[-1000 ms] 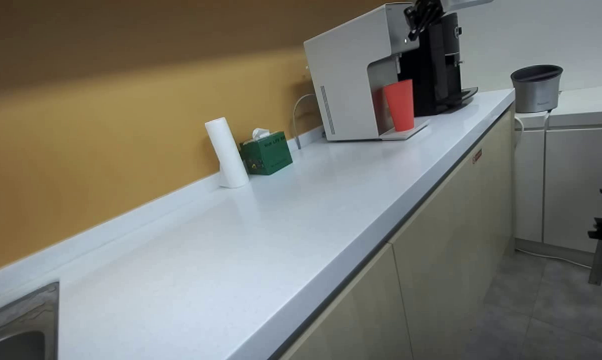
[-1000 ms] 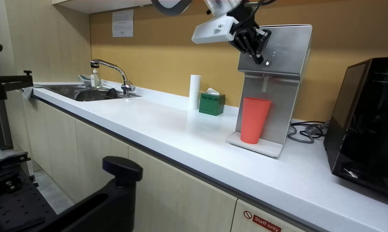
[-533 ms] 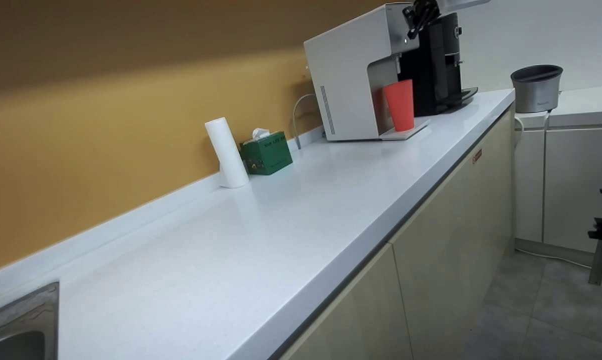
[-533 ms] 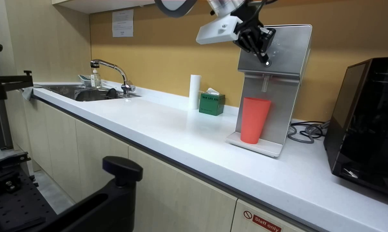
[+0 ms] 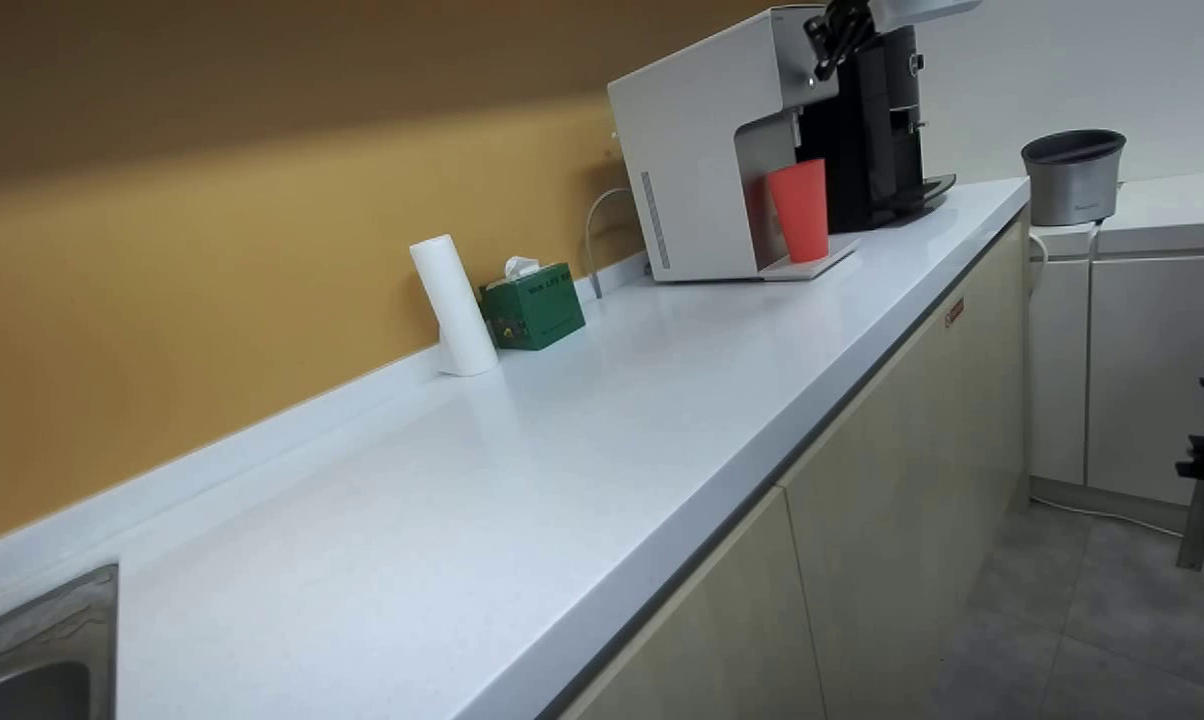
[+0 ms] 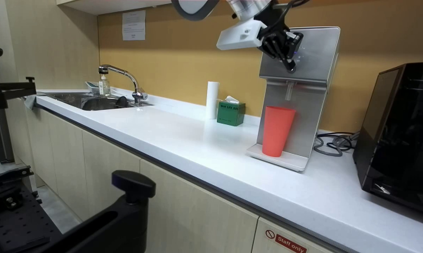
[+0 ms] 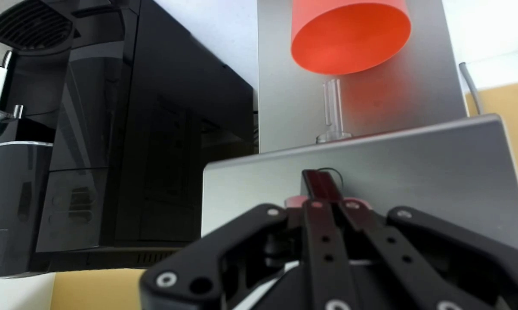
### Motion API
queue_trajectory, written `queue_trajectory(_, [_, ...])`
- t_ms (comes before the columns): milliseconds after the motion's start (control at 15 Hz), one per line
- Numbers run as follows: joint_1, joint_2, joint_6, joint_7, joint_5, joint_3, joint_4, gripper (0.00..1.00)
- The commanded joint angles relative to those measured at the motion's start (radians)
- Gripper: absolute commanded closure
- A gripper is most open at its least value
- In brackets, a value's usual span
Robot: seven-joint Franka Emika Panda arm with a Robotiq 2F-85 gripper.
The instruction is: Press the center button on the grey dispenser
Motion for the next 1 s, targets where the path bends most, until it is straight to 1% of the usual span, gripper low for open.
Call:
queue_trajectory(0, [-0.006, 0.031, -0.011, -0.026, 0.049, 0.002, 0.045, 1.00])
queue_trajectory(533, [-0.009, 0.045, -0.042, -0.085, 0.135, 0.010, 0.078, 1.00])
queue_trajectory(933, [-0.013, 0.069, -0.101, -0.183, 0.282, 0.015, 0.118, 1.00])
